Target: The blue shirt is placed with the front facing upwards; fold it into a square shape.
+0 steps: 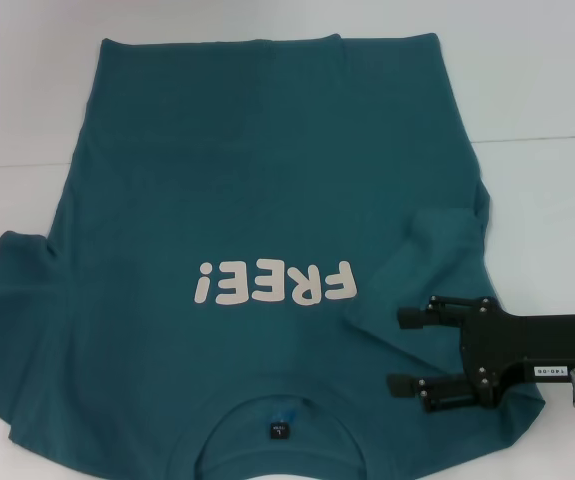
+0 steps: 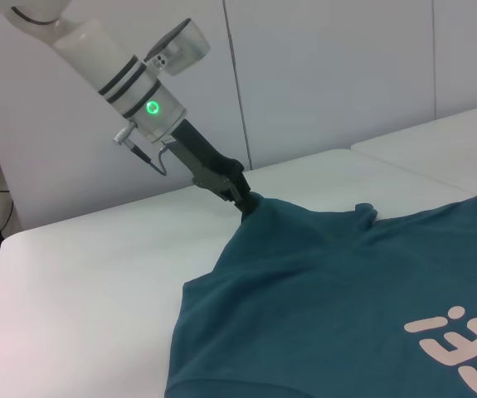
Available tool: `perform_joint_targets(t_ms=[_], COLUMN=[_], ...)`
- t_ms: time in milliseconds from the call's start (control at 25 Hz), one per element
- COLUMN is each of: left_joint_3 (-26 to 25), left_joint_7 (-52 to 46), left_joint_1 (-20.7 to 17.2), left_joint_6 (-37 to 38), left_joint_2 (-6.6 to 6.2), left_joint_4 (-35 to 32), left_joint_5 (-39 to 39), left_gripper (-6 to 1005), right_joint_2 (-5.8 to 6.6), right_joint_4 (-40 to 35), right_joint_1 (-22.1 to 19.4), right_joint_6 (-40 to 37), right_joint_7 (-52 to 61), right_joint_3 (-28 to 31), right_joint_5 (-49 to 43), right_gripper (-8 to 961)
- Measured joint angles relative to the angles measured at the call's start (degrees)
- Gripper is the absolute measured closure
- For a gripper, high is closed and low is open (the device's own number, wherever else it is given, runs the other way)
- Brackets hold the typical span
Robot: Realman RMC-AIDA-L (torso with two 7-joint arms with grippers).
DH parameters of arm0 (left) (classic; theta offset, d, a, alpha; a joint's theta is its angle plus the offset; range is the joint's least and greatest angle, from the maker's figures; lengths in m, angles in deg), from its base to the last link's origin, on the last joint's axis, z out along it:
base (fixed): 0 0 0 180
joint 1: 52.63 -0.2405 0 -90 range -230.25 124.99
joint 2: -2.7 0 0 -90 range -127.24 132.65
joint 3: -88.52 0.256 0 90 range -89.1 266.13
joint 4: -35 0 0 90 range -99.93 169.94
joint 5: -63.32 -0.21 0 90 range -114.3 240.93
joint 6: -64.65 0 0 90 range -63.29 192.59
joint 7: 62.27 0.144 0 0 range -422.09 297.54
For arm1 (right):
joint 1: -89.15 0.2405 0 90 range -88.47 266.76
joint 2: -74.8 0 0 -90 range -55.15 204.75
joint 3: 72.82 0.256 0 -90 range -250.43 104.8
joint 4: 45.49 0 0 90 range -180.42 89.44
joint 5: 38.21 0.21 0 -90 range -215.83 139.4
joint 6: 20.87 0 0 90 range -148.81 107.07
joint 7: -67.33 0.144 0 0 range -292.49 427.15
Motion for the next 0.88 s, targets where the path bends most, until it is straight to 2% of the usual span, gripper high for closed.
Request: perform_joint_targets(t_ms=[880], left_joint_3=[-0.7], left_joint_7=[0.16], left_joint_1=[-0.61], left_joint_6=[-3.44], left_joint_2=[0.0], left_joint_4=[0.11], left_joint_5=[0.01], left_gripper=[949], right_joint_2=[0.0], right_joint_4=[0.18], right_joint_1=[-0.06], right_joint_6=[0.62], right_joint_7=[0.25], right_joint_3=[0.0], right_joint_5=[0.71], right_gripper=[36])
